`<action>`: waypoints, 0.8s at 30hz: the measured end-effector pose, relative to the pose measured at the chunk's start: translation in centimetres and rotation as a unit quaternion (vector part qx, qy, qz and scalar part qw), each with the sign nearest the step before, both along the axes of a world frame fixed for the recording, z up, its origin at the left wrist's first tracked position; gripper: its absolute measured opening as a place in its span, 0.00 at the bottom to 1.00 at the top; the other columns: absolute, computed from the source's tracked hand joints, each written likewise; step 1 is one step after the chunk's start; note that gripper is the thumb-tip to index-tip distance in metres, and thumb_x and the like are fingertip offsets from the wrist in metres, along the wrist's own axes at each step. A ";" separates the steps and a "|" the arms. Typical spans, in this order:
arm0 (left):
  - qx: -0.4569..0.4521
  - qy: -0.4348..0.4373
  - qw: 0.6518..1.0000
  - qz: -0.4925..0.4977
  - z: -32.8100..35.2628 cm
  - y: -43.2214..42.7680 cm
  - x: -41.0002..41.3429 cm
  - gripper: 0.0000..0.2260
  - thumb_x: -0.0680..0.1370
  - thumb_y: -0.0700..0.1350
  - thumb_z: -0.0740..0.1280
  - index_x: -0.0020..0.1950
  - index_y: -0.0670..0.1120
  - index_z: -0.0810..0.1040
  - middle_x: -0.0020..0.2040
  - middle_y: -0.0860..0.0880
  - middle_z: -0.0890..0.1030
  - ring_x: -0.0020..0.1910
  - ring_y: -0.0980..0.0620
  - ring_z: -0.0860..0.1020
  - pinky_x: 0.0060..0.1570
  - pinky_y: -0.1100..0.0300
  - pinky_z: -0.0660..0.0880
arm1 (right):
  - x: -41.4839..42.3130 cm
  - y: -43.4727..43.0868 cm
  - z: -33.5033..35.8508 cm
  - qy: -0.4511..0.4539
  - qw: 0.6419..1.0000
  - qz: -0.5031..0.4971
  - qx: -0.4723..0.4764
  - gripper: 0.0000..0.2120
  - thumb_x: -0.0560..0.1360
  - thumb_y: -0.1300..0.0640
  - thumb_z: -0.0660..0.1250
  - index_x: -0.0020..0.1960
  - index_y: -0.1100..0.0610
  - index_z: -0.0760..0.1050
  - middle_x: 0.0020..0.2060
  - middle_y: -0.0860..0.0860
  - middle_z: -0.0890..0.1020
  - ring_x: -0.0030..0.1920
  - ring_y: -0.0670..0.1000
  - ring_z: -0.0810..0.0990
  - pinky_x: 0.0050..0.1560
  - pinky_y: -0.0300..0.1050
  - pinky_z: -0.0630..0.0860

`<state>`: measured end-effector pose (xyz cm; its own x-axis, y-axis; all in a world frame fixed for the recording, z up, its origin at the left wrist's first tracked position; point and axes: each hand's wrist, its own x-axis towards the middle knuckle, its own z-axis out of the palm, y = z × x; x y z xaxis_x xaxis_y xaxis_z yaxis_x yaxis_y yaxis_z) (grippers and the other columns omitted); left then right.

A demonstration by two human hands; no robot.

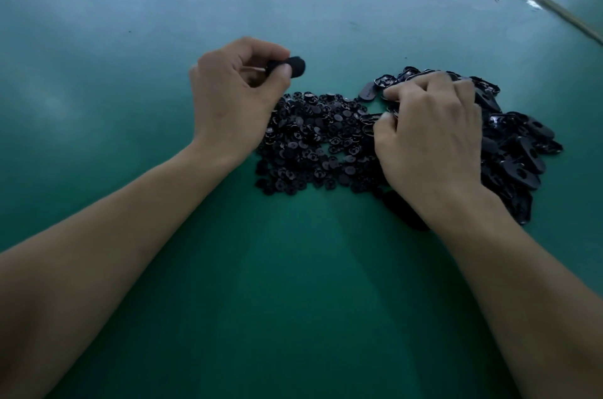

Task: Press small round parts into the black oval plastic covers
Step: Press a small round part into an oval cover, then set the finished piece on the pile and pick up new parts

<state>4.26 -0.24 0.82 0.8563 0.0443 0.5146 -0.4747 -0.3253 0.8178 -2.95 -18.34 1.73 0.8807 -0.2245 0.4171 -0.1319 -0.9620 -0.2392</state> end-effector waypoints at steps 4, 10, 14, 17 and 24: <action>0.004 0.009 0.999 0.040 0.7 1.1 1.0 0.04 0.76 0.41 0.72 0.48 0.50 0.83 0.38 0.61 0.85 0.36 0.58 0.85 0.39 0.61 0.82 | -0.2 -0.2 -0.2 0.066 0.996 -0.060 -0.032 0.16 0.79 0.50 0.60 0.61 0.56 0.77 0.60 0.56 0.73 0.63 0.61 0.65 0.60 0.57 0.62; 0.110 0.039 0.987 0.107 0.2 2.7 2.4 0.03 0.73 0.48 0.74 0.44 0.54 0.82 0.37 0.57 0.83 0.33 0.66 0.79 0.46 0.67 0.78 | 0.1 -0.7 -0.4 0.064 0.995 -0.062 -0.038 0.14 0.80 0.51 0.59 0.58 0.51 0.80 0.58 0.54 0.76 0.62 0.60 0.67 0.57 0.55 0.63; 0.138 0.112 0.975 0.131 -0.1 3.3 2.9 0.07 0.70 0.53 0.75 0.45 0.55 0.81 0.35 0.61 0.81 0.46 0.56 0.83 0.54 0.52 0.80 | 0.2 -0.8 -0.6 0.057 0.996 -0.057 -0.022 0.14 0.81 0.48 0.59 0.62 0.51 0.78 0.60 0.54 0.75 0.63 0.60 0.67 0.60 0.56 0.62; 0.151 0.135 0.971 0.131 -0.2 3.4 3.1 0.06 0.70 0.52 0.75 0.43 0.55 0.82 0.36 0.61 0.81 0.47 0.54 0.83 0.54 0.50 0.80 | 0.4 -0.6 -0.5 0.054 0.998 -0.036 -0.004 0.17 0.81 0.46 0.57 0.68 0.47 0.73 0.61 0.53 0.74 0.64 0.59 0.66 0.62 0.56 0.61; 0.191 0.118 0.963 0.147 -0.4 3.5 3.4 0.07 0.72 0.54 0.75 0.47 0.57 0.83 0.52 0.49 0.82 0.55 0.49 0.79 0.55 0.52 0.77 | 0.5 -0.5 -0.7 0.073 0.997 -0.013 -0.009 0.17 0.79 0.40 0.59 0.58 0.47 0.79 0.58 0.51 0.73 0.64 0.58 0.64 0.61 0.56 0.60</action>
<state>7.61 3.23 0.43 0.9306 0.1486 0.3345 -0.1318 -0.7165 0.6850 -2.43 -18.80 1.02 0.9261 -0.2414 0.2899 -0.1888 -0.9619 -0.1979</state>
